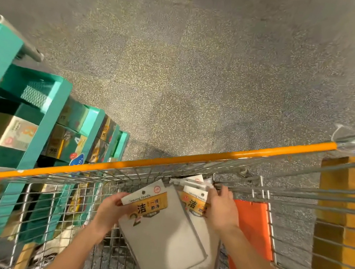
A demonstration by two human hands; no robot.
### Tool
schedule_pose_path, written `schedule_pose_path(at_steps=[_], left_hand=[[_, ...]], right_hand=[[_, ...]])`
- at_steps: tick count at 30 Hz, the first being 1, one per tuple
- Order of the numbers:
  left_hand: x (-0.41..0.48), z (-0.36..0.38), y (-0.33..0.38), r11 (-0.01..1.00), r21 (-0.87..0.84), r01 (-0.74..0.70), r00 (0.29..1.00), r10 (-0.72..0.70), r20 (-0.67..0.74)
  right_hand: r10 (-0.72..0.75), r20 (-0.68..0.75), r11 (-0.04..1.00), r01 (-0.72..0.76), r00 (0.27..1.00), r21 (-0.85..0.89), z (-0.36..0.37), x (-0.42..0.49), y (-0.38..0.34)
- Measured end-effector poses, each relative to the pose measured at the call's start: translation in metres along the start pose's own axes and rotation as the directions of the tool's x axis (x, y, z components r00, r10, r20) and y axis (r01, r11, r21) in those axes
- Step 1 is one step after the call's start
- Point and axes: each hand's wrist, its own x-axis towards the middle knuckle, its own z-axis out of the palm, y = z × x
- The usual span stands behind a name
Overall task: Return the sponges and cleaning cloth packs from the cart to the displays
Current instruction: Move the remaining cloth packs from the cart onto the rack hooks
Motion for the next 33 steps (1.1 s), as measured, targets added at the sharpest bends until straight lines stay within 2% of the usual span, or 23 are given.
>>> schedule_pose_path(at_steps=[2, 6, 11, 18, 24, 29, 33], left_hand=[[-0.008, -0.004, 0.003, 1.0, -0.03, -0.008, 1.0, 0.008, 0.007], [-0.028, -0.016, 0.012, 0.996, -0.014, -0.085, 0.996, 0.085, 0.009], [-0.058, -0.035, 0.033, 0.988, -0.05, -0.15, 0.986, 0.153, 0.062], [-0.115, -0.063, 0.068, 0.958, -0.043, -0.283, 0.954, 0.285, 0.088], [-0.166, -0.077, 0.088, 0.908, -0.03, -0.418, 0.908, 0.419, 0.013], [-0.23, -0.09, 0.085, 0.849, -0.058, -0.526, 0.851, 0.524, -0.048], [-0.295, -0.102, 0.063, 0.794, -0.096, -0.6, 0.798, 0.585, -0.147]], right_hand=[[0.007, 0.015, 0.999, -0.008, 1.0, 0.032, -0.004, -0.011, 0.004], [0.002, 0.106, 0.954, -0.034, 0.994, 0.298, -0.024, -0.041, 0.009], [-0.015, 0.033, 0.922, 0.001, 0.999, 0.388, -0.06, -0.089, 0.009], [-0.018, -0.098, 0.935, 0.052, 0.995, 0.351, -0.128, -0.158, -0.003], [-0.038, -0.258, 0.923, 0.133, 0.965, 0.362, -0.173, -0.208, -0.011], [-0.154, -0.347, 0.917, 0.265, 0.925, 0.298, -0.203, -0.256, -0.025], [-0.257, -0.44, 0.874, 0.401, 0.861, 0.274, -0.215, -0.308, -0.043]])
